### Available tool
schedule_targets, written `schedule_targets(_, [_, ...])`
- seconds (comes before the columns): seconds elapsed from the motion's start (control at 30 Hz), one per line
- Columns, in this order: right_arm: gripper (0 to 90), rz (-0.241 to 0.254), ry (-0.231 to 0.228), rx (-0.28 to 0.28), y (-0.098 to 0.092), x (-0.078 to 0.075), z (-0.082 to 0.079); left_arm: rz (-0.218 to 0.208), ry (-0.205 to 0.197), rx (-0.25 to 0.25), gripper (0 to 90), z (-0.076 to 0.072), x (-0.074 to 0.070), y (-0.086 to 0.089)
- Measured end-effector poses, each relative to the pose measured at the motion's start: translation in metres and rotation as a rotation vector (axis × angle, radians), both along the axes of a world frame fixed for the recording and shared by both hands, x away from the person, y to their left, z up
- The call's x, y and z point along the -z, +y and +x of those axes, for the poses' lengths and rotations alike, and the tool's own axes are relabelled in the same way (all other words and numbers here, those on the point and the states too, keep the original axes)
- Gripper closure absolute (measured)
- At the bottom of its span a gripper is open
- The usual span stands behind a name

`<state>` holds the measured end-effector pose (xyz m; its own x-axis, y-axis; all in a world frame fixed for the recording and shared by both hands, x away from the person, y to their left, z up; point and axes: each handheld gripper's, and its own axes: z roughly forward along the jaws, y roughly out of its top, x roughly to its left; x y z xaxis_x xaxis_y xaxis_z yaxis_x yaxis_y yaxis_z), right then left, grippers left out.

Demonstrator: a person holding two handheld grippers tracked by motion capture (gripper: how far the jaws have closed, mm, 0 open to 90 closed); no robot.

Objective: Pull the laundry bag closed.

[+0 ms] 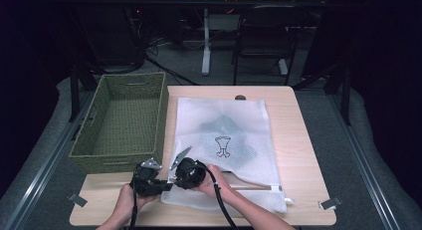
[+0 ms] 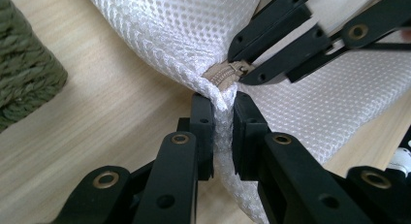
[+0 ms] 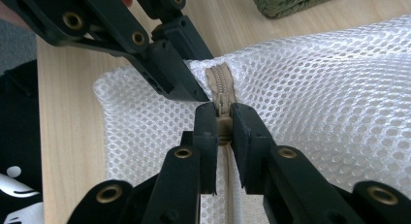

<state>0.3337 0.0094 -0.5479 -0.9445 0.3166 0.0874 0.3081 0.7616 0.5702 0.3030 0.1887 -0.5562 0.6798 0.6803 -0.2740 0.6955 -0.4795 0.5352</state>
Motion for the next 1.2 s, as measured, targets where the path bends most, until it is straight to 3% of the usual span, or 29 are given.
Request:
schedule_targets(0.53, [81.9,-0.03,-0.059,-0.008,-0.002,-0.004,-0.006,-0.037,-0.003,-0.02,83.8,-0.001,-0.004,0.001])
schedule_targets(0.67, [82.0,-0.065,-0.076,-0.011,-0.002,-0.001,-0.007,-0.044,-0.004,-0.026,84.1,0.0,-0.005,0.004])
schedule_targets(1.2, [81.9,-0.117,-0.083,-0.001,-0.013,0.002,-0.007,-0.058,-0.017,-0.024,83.9,0.0,-0.009,0.004])
